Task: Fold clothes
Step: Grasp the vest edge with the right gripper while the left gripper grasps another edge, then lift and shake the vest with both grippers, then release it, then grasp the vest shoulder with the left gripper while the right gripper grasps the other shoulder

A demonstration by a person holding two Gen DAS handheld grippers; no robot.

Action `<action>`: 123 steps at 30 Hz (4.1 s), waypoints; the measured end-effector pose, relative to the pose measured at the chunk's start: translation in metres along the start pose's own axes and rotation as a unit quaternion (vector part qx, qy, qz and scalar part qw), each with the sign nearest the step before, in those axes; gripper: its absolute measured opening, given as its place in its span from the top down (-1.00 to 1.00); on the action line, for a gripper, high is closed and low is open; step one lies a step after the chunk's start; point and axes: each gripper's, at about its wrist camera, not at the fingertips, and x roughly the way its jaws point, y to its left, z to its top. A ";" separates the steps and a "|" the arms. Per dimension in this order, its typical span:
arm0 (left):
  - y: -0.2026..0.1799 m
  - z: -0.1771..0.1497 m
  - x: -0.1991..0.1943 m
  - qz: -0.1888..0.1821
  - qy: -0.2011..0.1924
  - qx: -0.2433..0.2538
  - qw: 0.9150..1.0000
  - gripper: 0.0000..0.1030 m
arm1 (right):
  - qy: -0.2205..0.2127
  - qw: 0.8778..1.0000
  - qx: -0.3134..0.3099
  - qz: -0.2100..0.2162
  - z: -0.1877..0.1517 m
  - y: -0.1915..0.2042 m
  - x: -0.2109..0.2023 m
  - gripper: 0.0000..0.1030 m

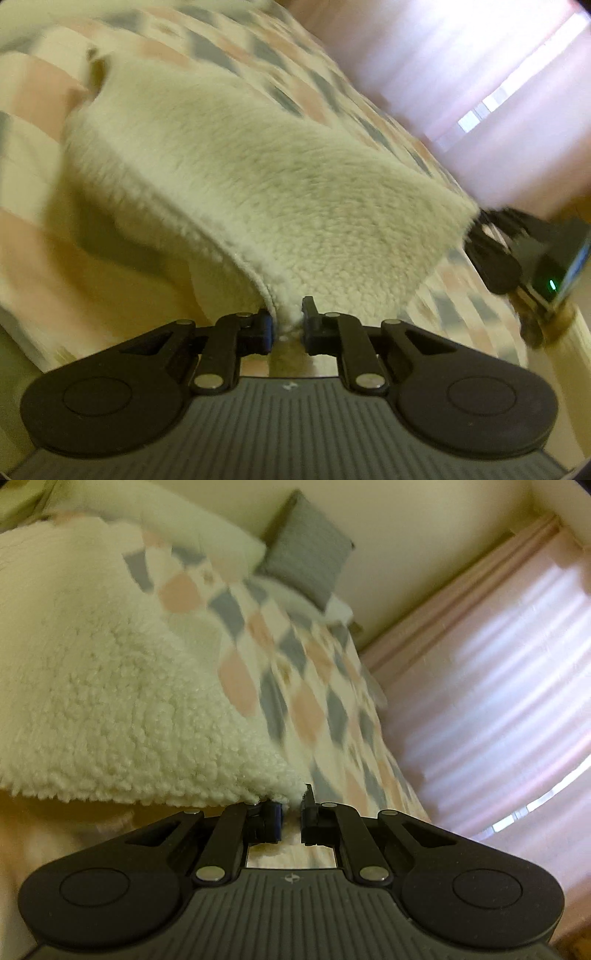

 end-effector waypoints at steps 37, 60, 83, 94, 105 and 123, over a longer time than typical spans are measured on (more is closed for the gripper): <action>-0.113 -0.201 0.176 0.002 0.139 0.159 0.977 0.37 | 0.196 0.961 0.195 -0.022 -0.393 0.031 -0.153 -0.08; -0.035 -0.207 0.186 -0.058 -0.051 0.163 0.984 0.19 | -0.017 0.957 0.284 -0.058 -0.410 0.040 -0.117 -0.42; -0.052 -0.145 0.212 0.099 -0.098 0.355 0.924 0.30 | -0.048 0.937 0.330 0.099 -0.351 0.119 -0.238 -0.57; -0.065 -0.120 0.225 0.054 -0.122 0.289 0.948 0.93 | 0.006 0.954 0.262 0.144 -0.309 0.177 -0.213 -0.05; -0.093 -0.049 0.090 0.023 -0.225 0.192 0.955 0.95 | -0.128 0.892 0.389 0.190 -0.261 0.117 -0.284 0.81; -0.506 -0.010 0.017 0.046 -0.357 0.422 0.832 0.94 | -0.261 0.651 0.696 0.153 -0.412 -0.062 -0.372 0.81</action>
